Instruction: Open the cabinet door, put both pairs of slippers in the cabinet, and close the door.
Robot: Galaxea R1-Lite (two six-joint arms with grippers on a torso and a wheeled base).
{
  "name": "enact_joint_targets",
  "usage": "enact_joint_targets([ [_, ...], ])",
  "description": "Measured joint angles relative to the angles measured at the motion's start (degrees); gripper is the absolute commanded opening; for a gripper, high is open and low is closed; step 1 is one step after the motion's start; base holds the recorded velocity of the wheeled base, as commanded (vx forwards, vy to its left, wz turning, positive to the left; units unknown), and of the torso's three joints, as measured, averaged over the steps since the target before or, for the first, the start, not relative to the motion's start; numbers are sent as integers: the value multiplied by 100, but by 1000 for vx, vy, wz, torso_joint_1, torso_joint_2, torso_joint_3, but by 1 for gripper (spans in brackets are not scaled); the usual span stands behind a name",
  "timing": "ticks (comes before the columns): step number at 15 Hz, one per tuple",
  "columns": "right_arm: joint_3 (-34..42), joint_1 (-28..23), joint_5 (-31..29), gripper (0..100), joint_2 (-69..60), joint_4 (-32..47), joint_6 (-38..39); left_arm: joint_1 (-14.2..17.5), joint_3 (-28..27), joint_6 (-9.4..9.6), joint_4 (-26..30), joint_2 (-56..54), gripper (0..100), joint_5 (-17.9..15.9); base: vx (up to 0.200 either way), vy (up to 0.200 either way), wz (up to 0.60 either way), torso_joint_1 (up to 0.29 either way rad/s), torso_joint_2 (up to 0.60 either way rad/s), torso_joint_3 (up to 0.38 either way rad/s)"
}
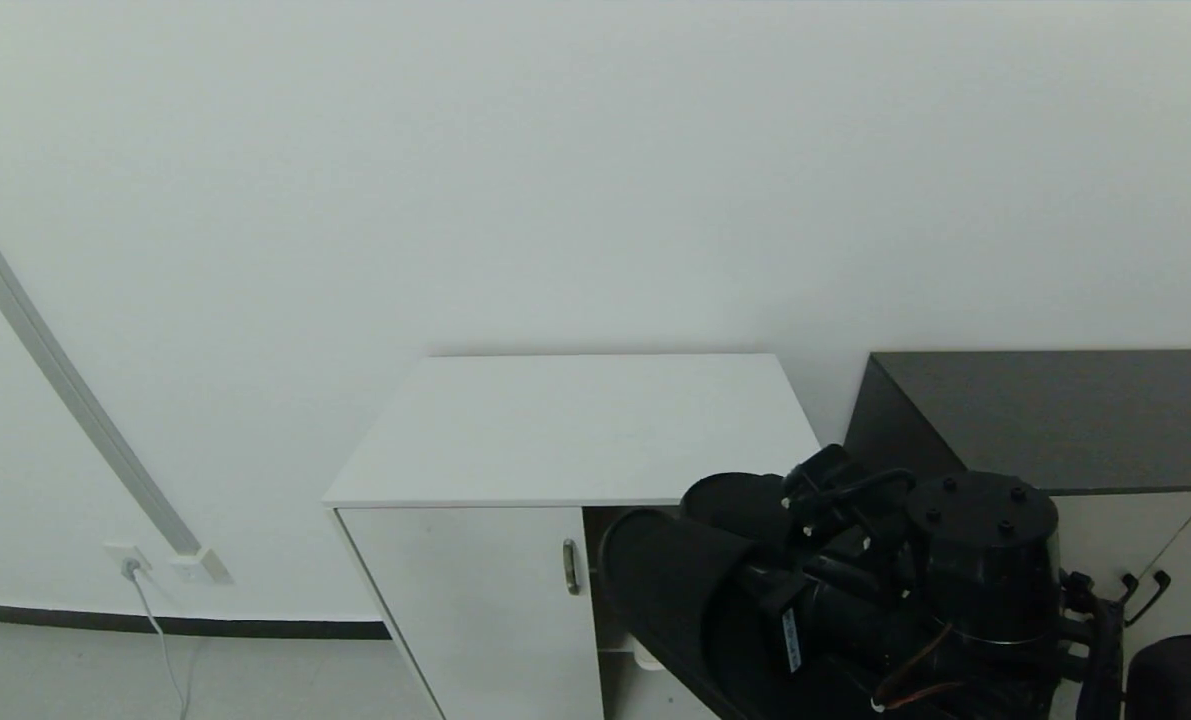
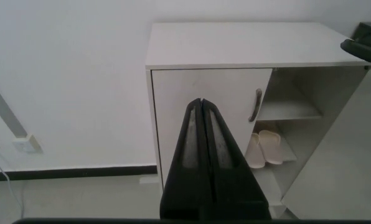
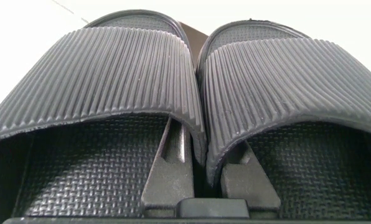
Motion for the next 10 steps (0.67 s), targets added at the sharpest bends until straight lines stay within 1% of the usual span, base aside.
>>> enact_joint_targets([
  [4,18,28,0,0,22,-35,-2,4,0,0,0,0,0,-2,0,0,0,0,0,0],
  [5,44,50,5,0,30,-79,-5,4,-2,0,-2,0,0,-2,0,0,0,-95,173,100],
  [10,212,91,-1,0,221,-688,-165,4,0,0,0,0,0,-2,0,0,0,-147,339,190],
])
